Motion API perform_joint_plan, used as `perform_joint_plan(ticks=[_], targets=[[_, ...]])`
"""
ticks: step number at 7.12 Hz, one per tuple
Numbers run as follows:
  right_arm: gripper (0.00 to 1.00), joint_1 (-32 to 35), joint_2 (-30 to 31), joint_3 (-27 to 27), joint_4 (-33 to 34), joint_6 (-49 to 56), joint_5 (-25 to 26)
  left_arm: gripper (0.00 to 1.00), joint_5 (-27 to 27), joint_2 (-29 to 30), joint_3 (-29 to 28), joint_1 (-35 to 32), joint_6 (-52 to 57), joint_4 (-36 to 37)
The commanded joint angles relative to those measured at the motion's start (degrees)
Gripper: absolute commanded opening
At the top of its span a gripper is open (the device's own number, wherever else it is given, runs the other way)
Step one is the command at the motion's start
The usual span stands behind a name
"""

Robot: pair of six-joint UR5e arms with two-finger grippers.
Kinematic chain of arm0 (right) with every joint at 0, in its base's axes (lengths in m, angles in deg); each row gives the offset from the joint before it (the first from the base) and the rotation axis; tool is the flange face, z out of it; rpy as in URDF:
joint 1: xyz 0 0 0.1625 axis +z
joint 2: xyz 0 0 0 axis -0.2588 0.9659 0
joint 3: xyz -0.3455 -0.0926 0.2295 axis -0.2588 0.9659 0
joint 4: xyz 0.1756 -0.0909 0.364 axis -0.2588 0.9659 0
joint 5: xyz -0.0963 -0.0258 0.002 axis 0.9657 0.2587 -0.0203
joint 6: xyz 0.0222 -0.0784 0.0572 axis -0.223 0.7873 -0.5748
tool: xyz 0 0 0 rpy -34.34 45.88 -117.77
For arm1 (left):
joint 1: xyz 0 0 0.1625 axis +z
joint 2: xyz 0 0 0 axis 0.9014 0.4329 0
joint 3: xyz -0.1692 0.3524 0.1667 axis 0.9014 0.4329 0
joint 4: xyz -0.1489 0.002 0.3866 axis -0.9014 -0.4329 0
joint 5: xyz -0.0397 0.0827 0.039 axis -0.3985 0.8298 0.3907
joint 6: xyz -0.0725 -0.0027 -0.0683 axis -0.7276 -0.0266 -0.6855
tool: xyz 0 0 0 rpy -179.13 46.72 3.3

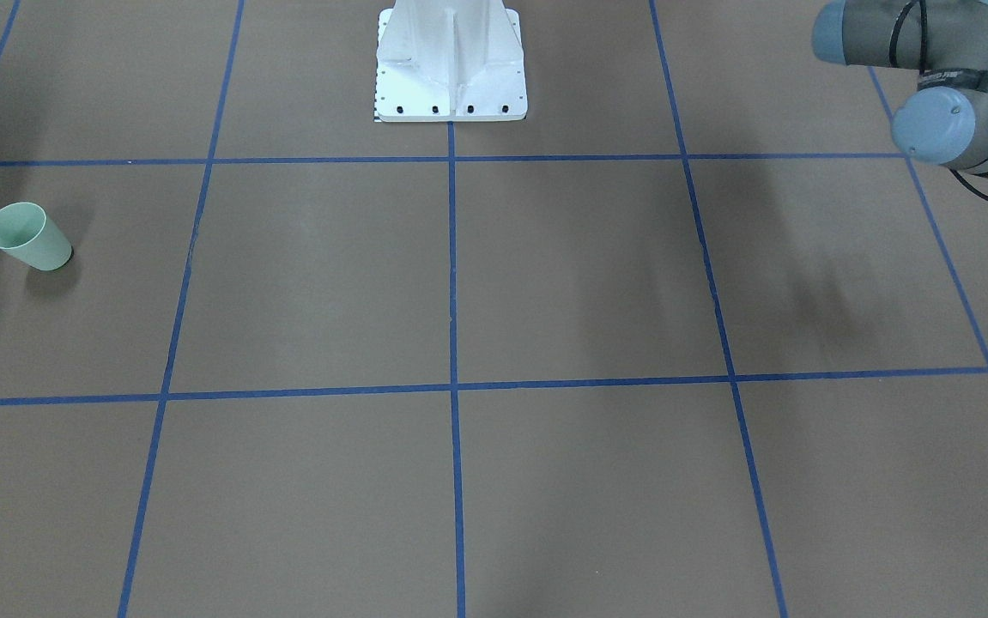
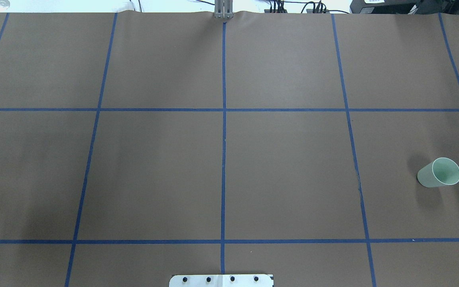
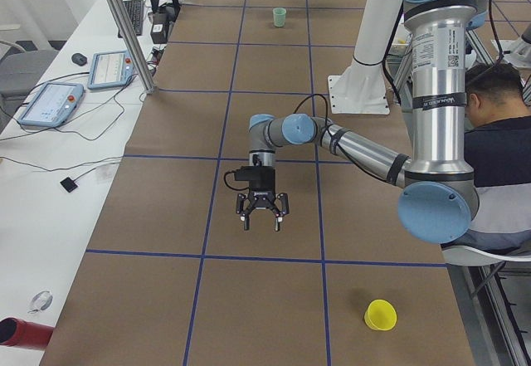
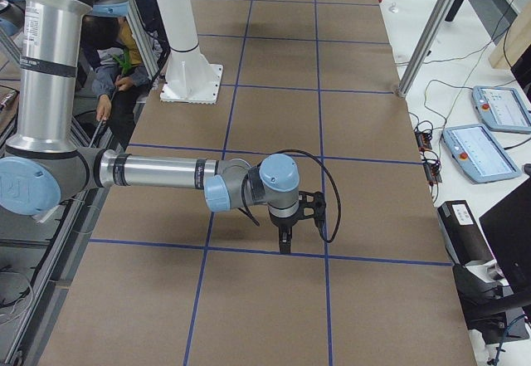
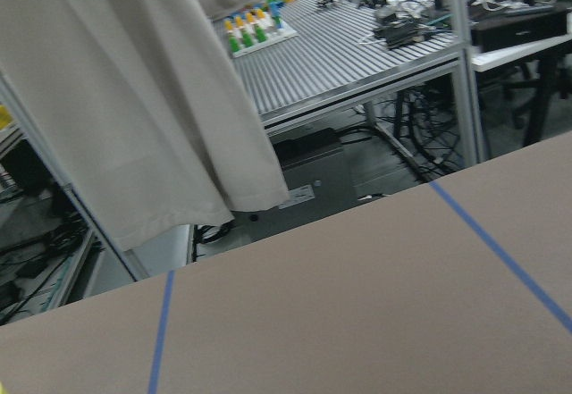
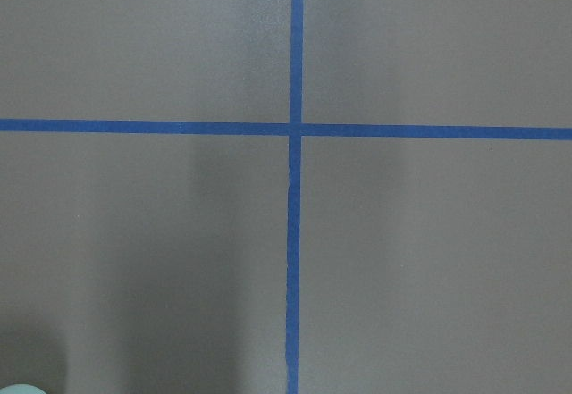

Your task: Transfer and stack yellow cup on green cup

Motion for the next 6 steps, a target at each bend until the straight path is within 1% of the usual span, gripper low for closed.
perform_joint_plan(ticks=[1, 3, 4, 6], targets=[[1.00, -0.12, 0.02, 0.18, -2.31, 0.07, -0.23, 1.00, -9.96, 0.08, -6.40, 0.93, -8.68, 5.13], [1.00, -0.65, 0.02, 0.27, -3.45, 0.24, -0.23, 1.00, -19.97, -0.10, -10.79, 1.02, -14.31, 8.22], [1.00, -1.43, -0.07, 0.27, -3.46, 0.16, -0.23, 1.00, -24.03, -0.36, -12.64, 0.93, -16.25, 9.98], [1.00, -2.32, -0.16, 0.27, -5.46, 0.16, -0.14, 1.00, -30.02, -1.15, -18.00, 0.84, -17.67, 9.30]])
